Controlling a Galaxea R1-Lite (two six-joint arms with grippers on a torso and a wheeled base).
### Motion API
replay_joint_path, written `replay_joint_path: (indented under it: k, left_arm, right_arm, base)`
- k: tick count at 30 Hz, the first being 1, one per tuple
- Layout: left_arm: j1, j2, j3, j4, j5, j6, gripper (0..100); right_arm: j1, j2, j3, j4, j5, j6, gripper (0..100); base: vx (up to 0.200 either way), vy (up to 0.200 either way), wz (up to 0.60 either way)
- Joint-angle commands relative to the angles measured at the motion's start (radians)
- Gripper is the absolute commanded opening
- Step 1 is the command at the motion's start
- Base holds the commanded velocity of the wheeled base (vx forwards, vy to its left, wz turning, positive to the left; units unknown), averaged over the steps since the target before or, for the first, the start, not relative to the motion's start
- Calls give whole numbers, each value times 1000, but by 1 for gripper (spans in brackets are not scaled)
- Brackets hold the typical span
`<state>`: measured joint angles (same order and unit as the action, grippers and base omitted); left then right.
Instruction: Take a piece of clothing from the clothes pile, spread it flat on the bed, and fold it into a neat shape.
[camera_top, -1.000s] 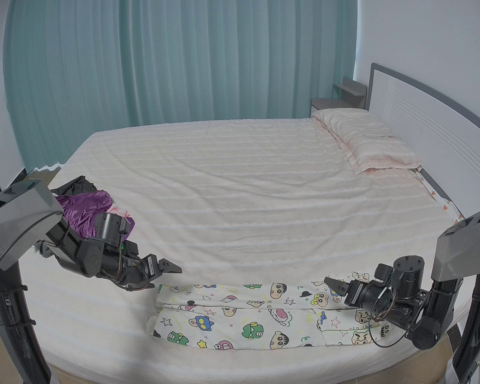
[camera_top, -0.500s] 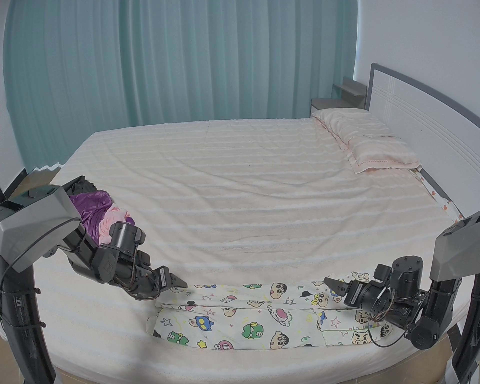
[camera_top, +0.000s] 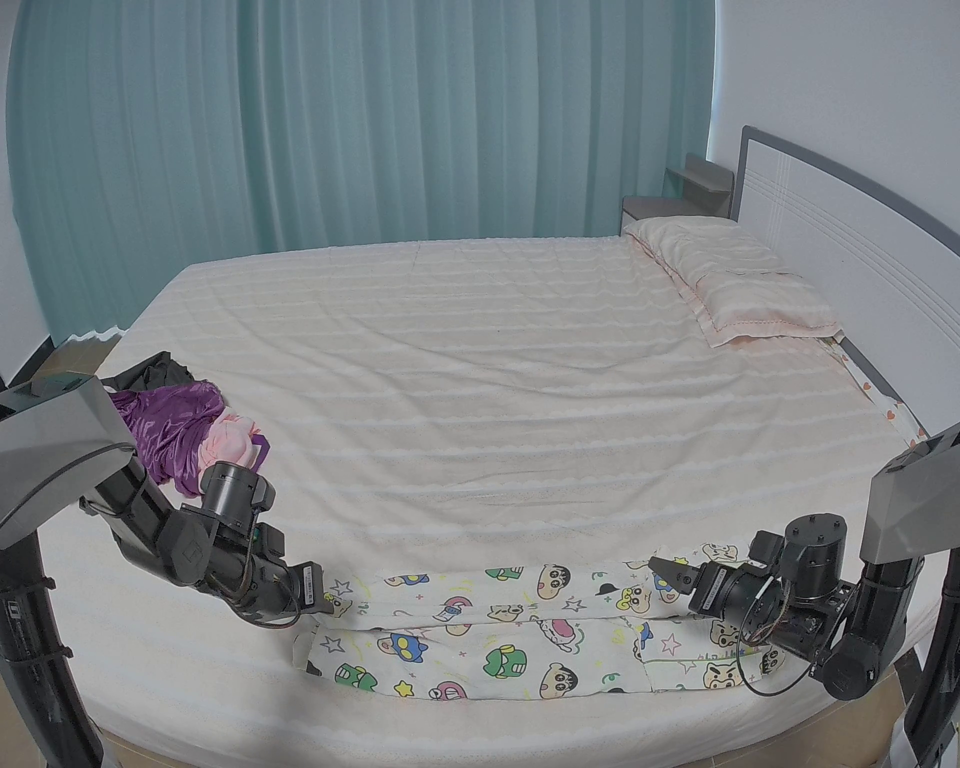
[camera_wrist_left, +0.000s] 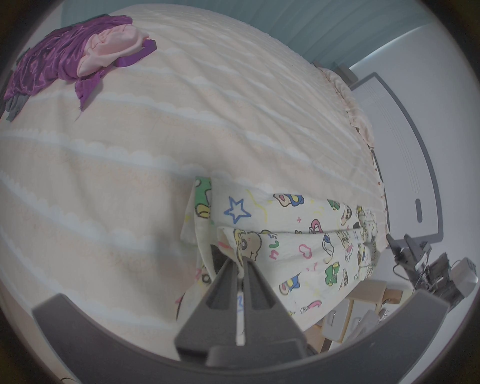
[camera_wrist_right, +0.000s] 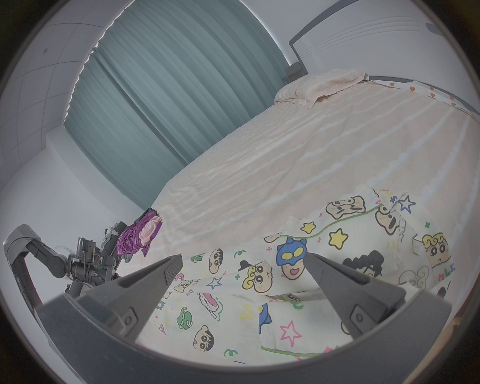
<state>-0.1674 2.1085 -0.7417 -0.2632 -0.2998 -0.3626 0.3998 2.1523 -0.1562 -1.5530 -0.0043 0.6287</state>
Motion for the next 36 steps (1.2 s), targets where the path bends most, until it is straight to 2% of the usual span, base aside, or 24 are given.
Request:
replay_joint_path:
  k: [1, 11, 12, 15, 20, 23, 27, 36]
  left_arm:
    - [0, -16, 39, -1, 50, 33, 0]
    - [-17, 21, 24, -8, 59, 30, 0]
    - [-23, 24, 21, -5, 59, 25, 100]
    - [-23, 22, 28, -4, 59, 25, 100]
    - [-7, 15, 54, -5, 56, 24, 100]
    - [3, 13, 56, -7, 53, 24, 100]
    - [6, 11, 56, -8, 50, 24, 100]
    - [8, 18, 56, -8, 47, 22, 100]
  right_arm:
    - [1, -3, 9, -10, 0, -1, 100]
    - [2, -5, 9, -10, -2, -1, 100]
    - [2, -5, 9, -10, -2, 0, 100]
    - [-7, -2, 7, -10, -10, 0, 100]
    - [-128, 29, -8, -9, 0, -27, 100]
    - [-217, 93, -19, -9, 13, -86, 100]
    - [-286, 166, -17, -9, 35, -112, 100]
    - [-318, 228, -25, -9, 73, -130, 100]
  base:
    - [0, 0, 0]
    - [0, 0, 0]
    - [0, 0, 0]
    - [0, 0, 0]
    - [0, 0, 0]
    - [0, 0, 0]
    - [0, 0, 0]
    - [0, 0, 0]
